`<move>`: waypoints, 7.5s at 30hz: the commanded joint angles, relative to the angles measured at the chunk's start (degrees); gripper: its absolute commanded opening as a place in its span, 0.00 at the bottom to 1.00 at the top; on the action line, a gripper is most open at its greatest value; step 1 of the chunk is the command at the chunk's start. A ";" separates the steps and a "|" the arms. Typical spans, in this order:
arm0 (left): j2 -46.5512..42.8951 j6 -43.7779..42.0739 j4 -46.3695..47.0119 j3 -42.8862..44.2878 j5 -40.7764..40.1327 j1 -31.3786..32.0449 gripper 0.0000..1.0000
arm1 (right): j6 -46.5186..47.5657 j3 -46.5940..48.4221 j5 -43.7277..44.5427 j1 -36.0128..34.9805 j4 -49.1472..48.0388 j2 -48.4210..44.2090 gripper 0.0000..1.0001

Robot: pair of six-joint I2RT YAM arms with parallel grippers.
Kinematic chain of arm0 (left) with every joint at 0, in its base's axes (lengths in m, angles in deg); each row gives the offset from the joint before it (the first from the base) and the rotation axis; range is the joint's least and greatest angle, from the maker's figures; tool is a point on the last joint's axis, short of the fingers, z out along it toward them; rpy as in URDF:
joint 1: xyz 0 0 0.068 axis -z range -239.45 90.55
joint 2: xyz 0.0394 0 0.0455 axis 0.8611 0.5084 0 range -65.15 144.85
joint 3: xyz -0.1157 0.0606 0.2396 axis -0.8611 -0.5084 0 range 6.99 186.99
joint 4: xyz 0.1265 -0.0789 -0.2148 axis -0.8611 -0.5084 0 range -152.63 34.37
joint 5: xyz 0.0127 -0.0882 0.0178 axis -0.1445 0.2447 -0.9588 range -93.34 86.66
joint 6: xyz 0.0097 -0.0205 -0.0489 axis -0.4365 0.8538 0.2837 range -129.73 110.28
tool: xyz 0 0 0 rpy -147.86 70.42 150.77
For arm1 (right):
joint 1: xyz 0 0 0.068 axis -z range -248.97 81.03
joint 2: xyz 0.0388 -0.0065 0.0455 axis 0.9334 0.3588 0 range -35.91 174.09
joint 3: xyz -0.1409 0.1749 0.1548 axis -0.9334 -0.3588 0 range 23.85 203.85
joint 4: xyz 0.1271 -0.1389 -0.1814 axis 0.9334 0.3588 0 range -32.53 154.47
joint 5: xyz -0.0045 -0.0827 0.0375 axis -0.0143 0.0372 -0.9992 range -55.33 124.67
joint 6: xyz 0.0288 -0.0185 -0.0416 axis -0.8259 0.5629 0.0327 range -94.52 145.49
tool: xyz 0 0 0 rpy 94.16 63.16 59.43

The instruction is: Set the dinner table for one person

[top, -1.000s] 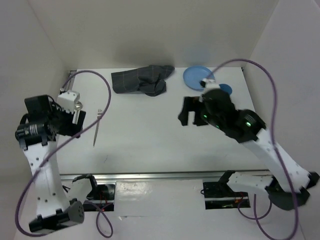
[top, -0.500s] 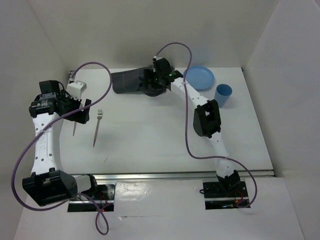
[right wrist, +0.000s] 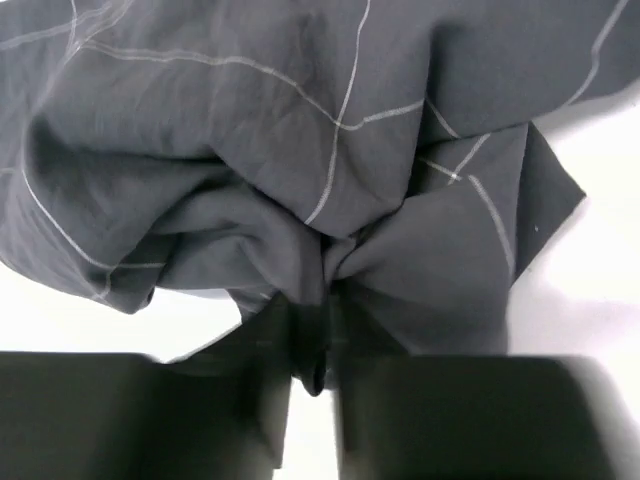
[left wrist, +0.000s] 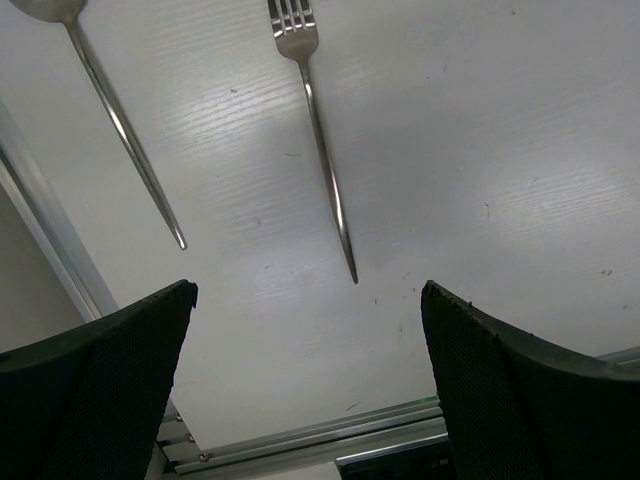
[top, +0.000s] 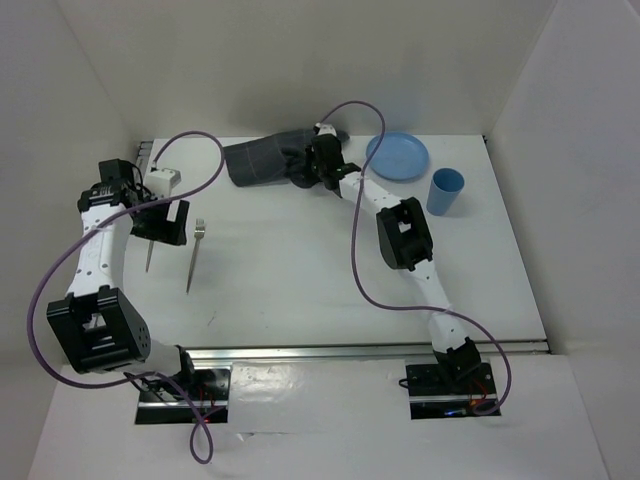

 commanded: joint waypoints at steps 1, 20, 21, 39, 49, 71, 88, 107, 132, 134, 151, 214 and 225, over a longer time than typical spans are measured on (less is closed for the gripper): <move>1.01 1.72 1.52 1.41 0.94 0.14 1.00 | -0.80 -3.94 0.41 -0.05 -5.51 0.72 0.10; 15.77 2.25 -2.09 3.08 8.42 12.08 1.00 | -15.47 -71.55 -5.86 -14.46 10.20 -66.14 0.75; 16.39 2.25 0.26 3.60 7.02 12.88 1.00 | -16.44 -71.55 -2.10 -14.46 12.58 -68.78 0.77; 49.61 12.00 4.32 42.53 5.68 17.54 1.00 | -14.07 -54.35 -11.99 17.27 14.98 -51.07 0.87; 57.97 10.86 0.81 45.72 4.55 20.80 1.00 | -18.37 -49.84 -15.32 17.79 15.77 -38.49 0.90; 39.73 8.66 -1.73 40.10 4.72 20.80 0.00 | -21.82 -53.18 -14.82 20.43 11.72 -37.59 0.00; -10.04 -1.35 -14.91 29.63 2.52 18.33 0.00 | -11.08 -42.39 12.18 6.20 46.34 -84.88 0.00; -15.26 2.94 -19.59 25.34 -4.06 18.33 0.00 | -13.20 -37.42 7.87 6.19 56.66 -89.37 0.00; 39.92 16.40 13.56 36.99 -13.65 17.28 0.37 | -2.65 -24.98 11.55 17.35 23.33 -31.98 0.68; 43.01 17.18 13.56 42.26 -16.70 17.28 0.68 | -2.65 -24.00 14.54 16.83 24.03 -32.50 0.75; 28.52 12.71 16.89 9.60 -18.92 26.59 0.84 | -8.25 -61.35 -1.35 12.69 13.93 -45.69 0.46; 51.29 20.61 -1.20 35.43 -13.12 23.61 0.79 | -3.44 -32.15 7.42 15.51 16.92 -32.27 0.07; 50.67 21.14 -2.79 36.48 -10.14 23.08 0.79 | -12.14 -59.51 -1.34 12.87 19.46 -44.82 0.00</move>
